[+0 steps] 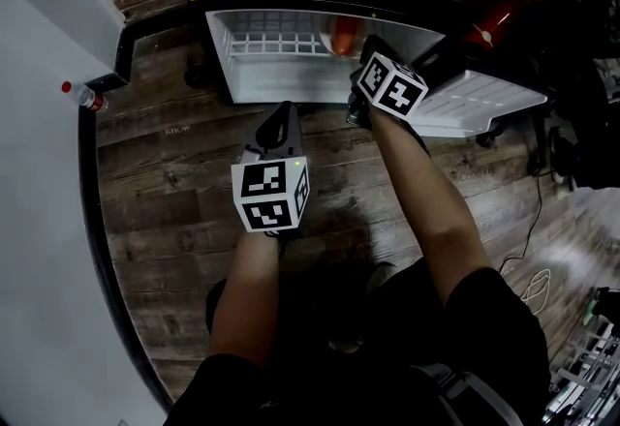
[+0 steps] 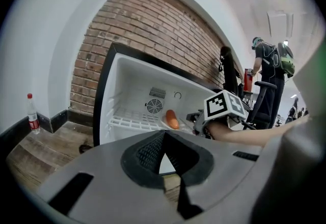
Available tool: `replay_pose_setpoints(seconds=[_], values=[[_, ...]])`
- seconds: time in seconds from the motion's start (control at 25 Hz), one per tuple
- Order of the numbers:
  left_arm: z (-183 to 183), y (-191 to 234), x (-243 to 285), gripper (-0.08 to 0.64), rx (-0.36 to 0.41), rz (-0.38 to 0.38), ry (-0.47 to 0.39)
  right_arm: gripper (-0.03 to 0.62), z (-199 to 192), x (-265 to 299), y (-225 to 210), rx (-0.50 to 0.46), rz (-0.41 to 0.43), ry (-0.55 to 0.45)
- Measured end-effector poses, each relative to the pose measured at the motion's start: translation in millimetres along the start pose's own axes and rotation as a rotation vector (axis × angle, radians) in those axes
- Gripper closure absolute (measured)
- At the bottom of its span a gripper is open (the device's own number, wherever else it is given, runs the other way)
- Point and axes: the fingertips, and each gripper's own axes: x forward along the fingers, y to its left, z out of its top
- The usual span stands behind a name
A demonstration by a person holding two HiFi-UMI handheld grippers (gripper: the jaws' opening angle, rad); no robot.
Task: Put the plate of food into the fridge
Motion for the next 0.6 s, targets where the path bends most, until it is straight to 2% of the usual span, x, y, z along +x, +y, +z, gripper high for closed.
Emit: replay_pose_setpoints(seconds=[0.16,0.32,0.6], values=[[-3.1,4.1,6.7,0.565,0.024,0.001,0.020,0.578,-10.2,-28.4,22.1,-0.136,0.156,0.033],[-10.0,-0.7,16.0,0.565,0.039,0.003,0.043,0.578,-15.7,-64.1,33.0,-0.283,0.266,0.043],[14.8,-28.4,21.6,0.565,0.072,-0.023,0.006,0.578,-5.6,-110.2,33.8,-0.346,0.365,-0.003]])
